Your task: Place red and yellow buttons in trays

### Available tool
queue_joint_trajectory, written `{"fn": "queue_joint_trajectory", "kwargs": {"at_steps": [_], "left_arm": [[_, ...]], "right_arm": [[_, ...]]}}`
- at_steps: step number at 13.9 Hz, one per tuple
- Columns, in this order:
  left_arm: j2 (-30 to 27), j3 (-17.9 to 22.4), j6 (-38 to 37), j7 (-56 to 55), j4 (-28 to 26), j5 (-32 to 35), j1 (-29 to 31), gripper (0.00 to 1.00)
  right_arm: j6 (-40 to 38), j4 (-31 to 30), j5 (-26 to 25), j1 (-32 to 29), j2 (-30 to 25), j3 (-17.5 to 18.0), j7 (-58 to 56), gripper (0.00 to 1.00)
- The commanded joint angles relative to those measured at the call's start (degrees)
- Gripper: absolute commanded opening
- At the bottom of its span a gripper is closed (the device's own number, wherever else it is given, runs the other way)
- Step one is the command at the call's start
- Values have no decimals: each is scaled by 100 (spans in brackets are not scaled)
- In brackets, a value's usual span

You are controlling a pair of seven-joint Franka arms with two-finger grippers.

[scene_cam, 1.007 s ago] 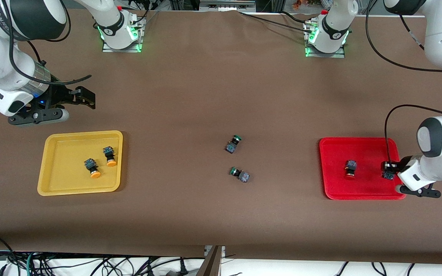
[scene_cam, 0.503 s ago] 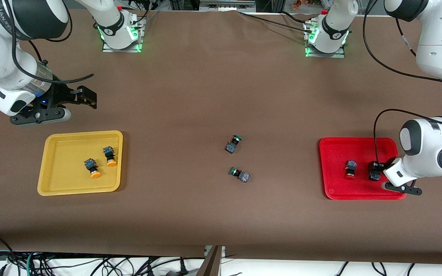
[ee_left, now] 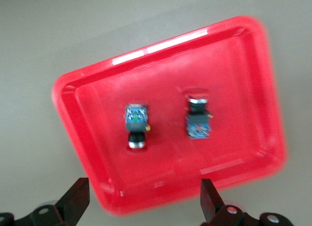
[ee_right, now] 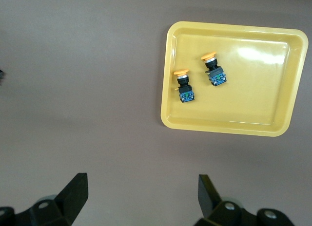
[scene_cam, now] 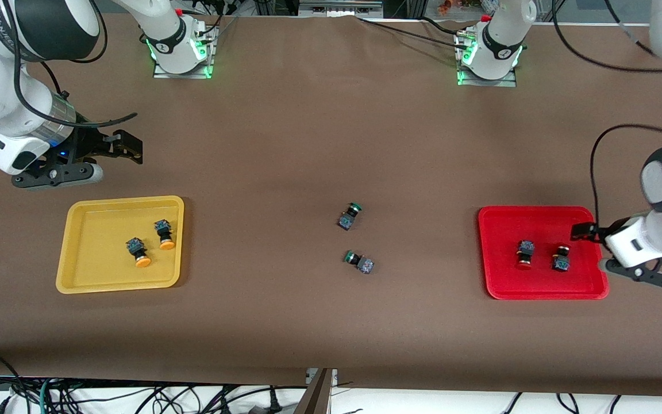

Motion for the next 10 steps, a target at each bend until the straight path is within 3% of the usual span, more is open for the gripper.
{"fn": "queue_joint_trajectory", "kwargs": {"at_steps": [1,2,4,7,9,10], "left_arm": [[-297,-334,-1099,-306,625,77,-11,100],[-315,-448,-1538,-403,907,87,-28,100],[-753,-476,-1823,-832,902,104,-404,100],[-842,-485,-2517,-1475,1058,34,-653,100],[-1158,-354,-2423,-1537,1077,34,-661,100],[-1255,-22,-2317,-1572,1060,-1,-722,100]], "right_arm": [[-89,76,-92,-53,-1,79,44,100],[-150,76,-92,-53,-1,88,70,100],[-168,76,-92,-53,0,88,70,100],[-168,76,-101,-53,-1,88,62,100],[-168,76,-101,-53,8,88,44,100],[-159,76,-101,-53,8,88,35,100]]}}
